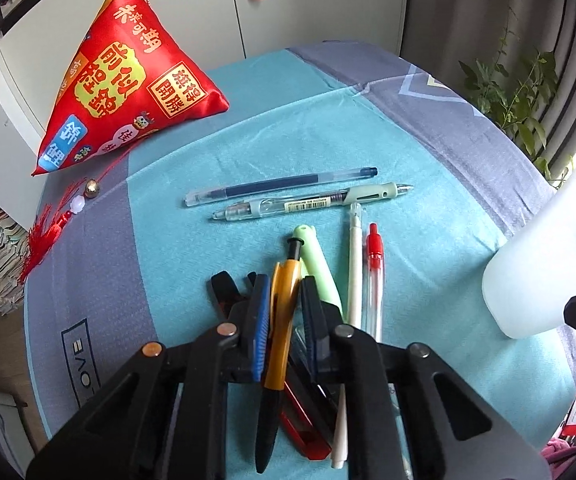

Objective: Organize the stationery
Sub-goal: 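Grasp the orange-and-black marker from the pile with the left tool while the right tool holds the cup, then lift the marker with the left tool and drop it into the cup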

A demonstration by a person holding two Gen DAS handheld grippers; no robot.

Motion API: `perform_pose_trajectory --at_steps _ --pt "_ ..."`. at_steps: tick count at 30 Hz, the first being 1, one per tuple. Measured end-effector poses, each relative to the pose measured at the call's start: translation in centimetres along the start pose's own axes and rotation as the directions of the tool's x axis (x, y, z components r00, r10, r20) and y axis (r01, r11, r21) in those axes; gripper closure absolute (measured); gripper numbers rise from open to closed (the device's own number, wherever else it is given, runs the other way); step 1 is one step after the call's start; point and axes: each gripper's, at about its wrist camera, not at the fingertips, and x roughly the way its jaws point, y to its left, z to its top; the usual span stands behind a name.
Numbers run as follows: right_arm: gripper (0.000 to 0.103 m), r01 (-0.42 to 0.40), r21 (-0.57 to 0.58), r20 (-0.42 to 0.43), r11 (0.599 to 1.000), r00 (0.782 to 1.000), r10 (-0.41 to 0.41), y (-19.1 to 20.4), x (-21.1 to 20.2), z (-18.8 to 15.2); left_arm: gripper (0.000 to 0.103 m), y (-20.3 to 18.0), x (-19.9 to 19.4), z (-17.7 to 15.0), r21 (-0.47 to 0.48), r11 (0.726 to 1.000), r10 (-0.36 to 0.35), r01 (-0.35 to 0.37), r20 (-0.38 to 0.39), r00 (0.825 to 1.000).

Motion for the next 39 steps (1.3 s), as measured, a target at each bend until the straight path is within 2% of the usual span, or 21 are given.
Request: perform_pose_trajectory --at_steps 3,6,10,13,18,23,28,39 --pt "0.032 -0.001 0.0 0.0 1.0 1.0 0.001 0.0 0.0 0.0 0.087 -0.3 0.2 0.2 0.005 1.0 0.012 -0.012 0.0 1.0" --pt "0.032 -0.005 -0.004 0.0 1.0 1.0 0.005 0.1 0.0 -0.2 0.089 -0.5 0.5 0.4 0.008 0.999 0.032 -0.032 -0.003 0.999" --pt "0.032 -0.004 -0.006 0.0 1.0 1.0 0.004 0.2 -0.1 -0.2 0.091 0.1 0.0 0.5 -0.05 0.999 0.016 -0.016 -0.008 1.0" --pt "0.032 -0.002 -0.011 0.001 1.0 1.0 0.002 0.3 -0.2 -0.4 0.091 0.5 -1.8 0.6 -0.081 0.997 0.001 0.001 0.029 1.0" --pt "0.032 -0.009 -0.012 0.002 1.0 1.0 0.009 0.3 -0.4 -0.6 0.091 0.0 -6.5 0.9 -0.083 0.996 -0.004 0.015 0.133 0.991" --pt "0.031 -0.014 -0.015 0.005 1.0 1.0 0.015 0.4 -0.6 -0.7 0.091 -0.7 -11.2 1.2 -0.072 0.997 -0.009 0.026 0.238 0.971" --pt "0.032 -0.016 -0.021 0.013 1.0 1.0 0.016 0.4 -0.6 -0.9 0.092 -1.7 -14.6 1.6 -0.057 0.996 -0.044 0.066 0.319 0.947" --pt "0.032 -0.019 -0.034 0.036 0.999 0.999 0.021 0.5 -0.7 -1.2 0.092 -5.1 -18.7 3.2 0.01 0.978 -0.194 0.207 0.397 0.897"
